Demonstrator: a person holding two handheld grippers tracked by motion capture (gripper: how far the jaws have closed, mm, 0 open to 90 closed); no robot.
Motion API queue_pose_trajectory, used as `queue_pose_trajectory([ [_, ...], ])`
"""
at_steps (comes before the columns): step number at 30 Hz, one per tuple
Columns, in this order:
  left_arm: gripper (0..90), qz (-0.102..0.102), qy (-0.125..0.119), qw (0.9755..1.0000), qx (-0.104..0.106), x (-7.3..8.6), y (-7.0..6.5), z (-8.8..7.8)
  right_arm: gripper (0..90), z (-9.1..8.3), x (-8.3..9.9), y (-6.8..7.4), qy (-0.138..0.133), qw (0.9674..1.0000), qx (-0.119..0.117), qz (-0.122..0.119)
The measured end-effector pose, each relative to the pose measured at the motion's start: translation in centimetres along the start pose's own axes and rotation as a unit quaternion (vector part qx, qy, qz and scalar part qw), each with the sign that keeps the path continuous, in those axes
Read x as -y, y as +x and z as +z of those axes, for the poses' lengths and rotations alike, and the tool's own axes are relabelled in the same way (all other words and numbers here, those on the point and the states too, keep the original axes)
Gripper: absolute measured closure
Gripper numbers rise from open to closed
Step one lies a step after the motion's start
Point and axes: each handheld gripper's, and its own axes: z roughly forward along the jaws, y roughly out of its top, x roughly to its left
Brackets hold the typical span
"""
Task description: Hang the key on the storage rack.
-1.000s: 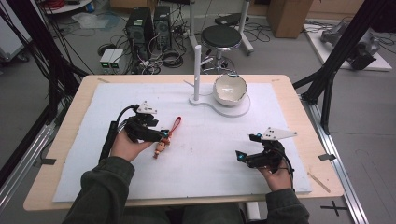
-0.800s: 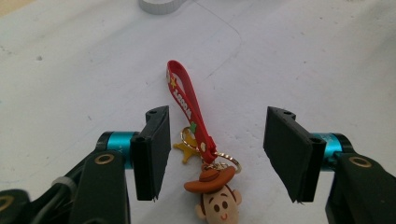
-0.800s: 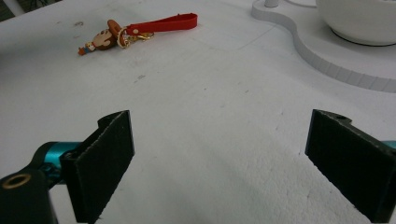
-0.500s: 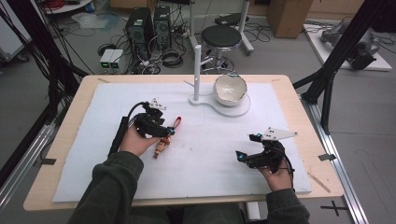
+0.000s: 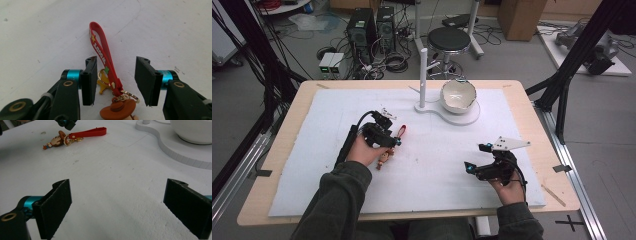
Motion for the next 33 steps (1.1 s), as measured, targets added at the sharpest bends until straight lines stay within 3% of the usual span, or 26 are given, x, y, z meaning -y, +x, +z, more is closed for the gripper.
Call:
queue_pose_trajectory([
  [18,63.9,-0.010,0.037,0.9991,-0.015,-0.2,-0.1,2.0,6.9,0.1,0.0,0.1,0.001,1.0000,-0.003,-0.001],
  [33,73.2,-0.012,0.061,0.9976,-0.030,-0.1,0.0,2.7,6.9,0.1,0.0,0.1,0.001,1.0000,-0.004,-0.001],
])
